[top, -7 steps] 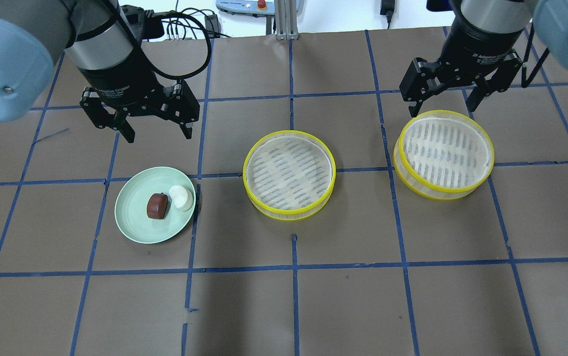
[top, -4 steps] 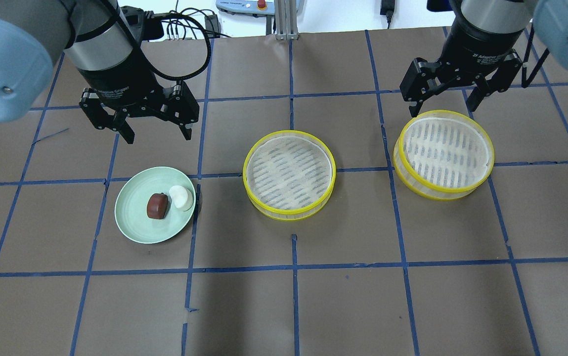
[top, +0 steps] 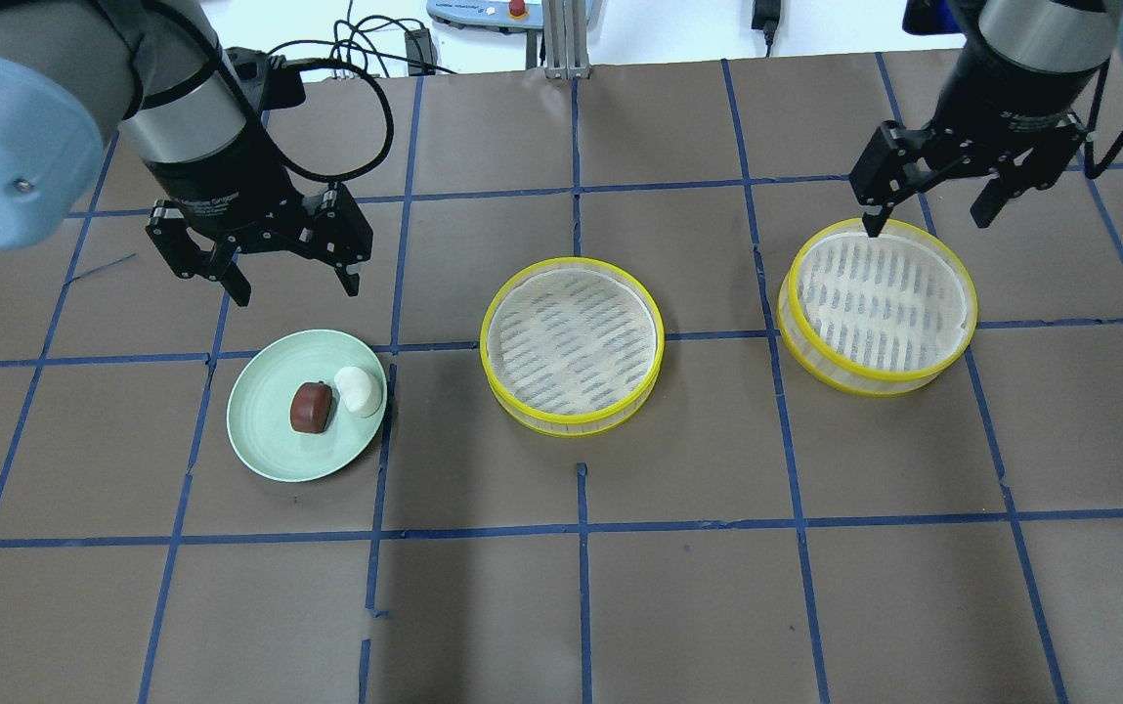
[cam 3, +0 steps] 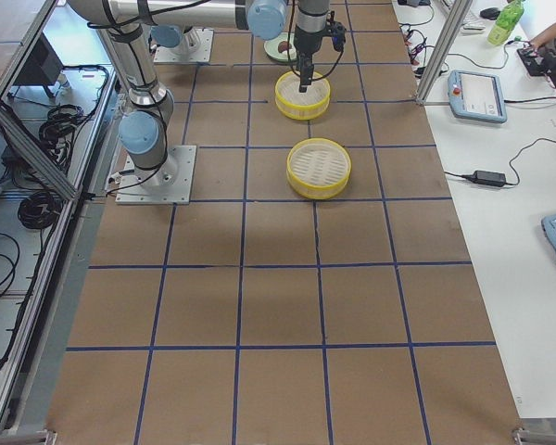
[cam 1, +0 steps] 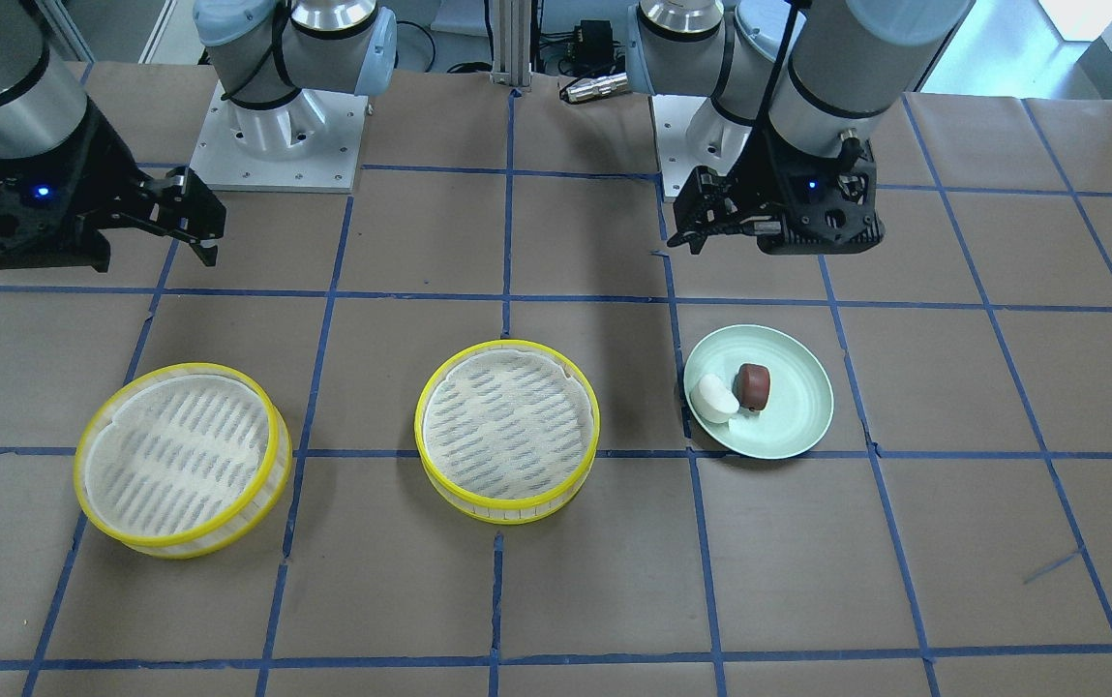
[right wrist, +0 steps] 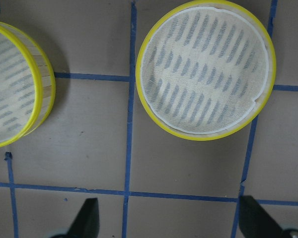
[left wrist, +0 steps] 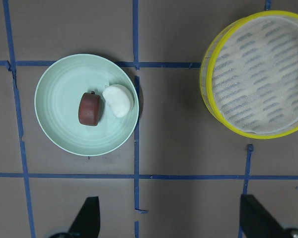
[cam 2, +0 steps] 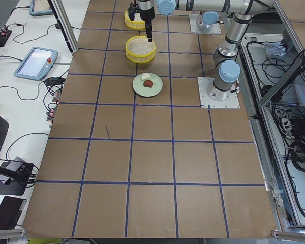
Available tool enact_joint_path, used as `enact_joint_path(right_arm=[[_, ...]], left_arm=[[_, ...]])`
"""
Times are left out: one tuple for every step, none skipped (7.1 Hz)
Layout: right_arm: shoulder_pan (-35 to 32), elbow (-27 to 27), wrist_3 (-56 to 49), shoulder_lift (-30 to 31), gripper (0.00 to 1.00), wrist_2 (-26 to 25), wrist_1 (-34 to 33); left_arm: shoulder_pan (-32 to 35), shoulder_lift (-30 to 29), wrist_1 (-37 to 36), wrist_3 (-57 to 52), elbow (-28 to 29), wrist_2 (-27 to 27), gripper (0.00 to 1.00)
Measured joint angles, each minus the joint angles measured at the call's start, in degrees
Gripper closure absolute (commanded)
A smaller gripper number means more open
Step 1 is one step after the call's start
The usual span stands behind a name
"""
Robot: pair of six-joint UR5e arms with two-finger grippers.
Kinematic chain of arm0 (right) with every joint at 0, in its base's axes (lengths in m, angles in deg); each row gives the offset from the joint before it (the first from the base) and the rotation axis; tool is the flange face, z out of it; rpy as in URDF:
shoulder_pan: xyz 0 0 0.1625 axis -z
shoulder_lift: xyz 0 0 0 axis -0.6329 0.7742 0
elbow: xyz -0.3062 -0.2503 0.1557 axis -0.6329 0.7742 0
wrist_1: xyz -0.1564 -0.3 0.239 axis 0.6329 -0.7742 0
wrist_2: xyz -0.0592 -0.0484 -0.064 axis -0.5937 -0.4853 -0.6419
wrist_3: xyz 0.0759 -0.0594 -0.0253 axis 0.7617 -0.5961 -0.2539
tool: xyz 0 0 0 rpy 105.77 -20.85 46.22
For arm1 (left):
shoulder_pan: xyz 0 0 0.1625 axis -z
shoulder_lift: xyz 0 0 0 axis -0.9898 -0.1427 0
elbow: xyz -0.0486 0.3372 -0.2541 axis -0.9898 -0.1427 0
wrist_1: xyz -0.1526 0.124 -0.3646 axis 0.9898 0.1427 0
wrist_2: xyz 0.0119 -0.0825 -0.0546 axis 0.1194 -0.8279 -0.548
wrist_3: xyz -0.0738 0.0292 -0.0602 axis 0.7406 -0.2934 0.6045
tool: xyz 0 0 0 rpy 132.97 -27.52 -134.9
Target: Stack buns with steamer
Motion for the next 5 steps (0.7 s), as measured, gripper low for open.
enact_joint_path(right_arm=[[3.2, -0.7, -3.0, -1.4, 0.0, 0.3, -1.5], [5.7, -1.4, -5.4, -3.7, 0.0, 0.3, -4.6], [7.6, -1.8, -7.3, -6.7, 0.0, 0.1, -8.8], [9.6, -2.1, -9.3, -10.1, 0.01, 0.0, -13.1], [11.8, -2.6, -11.2, -13.2, 0.01, 0.1, -17.0]], left_arm=[[-1.6, -2.6, -3.9, -1.8, -3.6, 0.0, 0.04], [-2.5, -5.6, -9.0, -3.5, -7.6, 0.8, 0.07], [-2.8, -8.1, -13.5, -5.0, -11.0, 2.0, 0.16], [-2.8, -10.1, -17.9, -5.6, -13.3, 2.2, 0.39], [-2.8, -11.7, -21.3, -5.7, -14.3, 1.7, 0.39]])
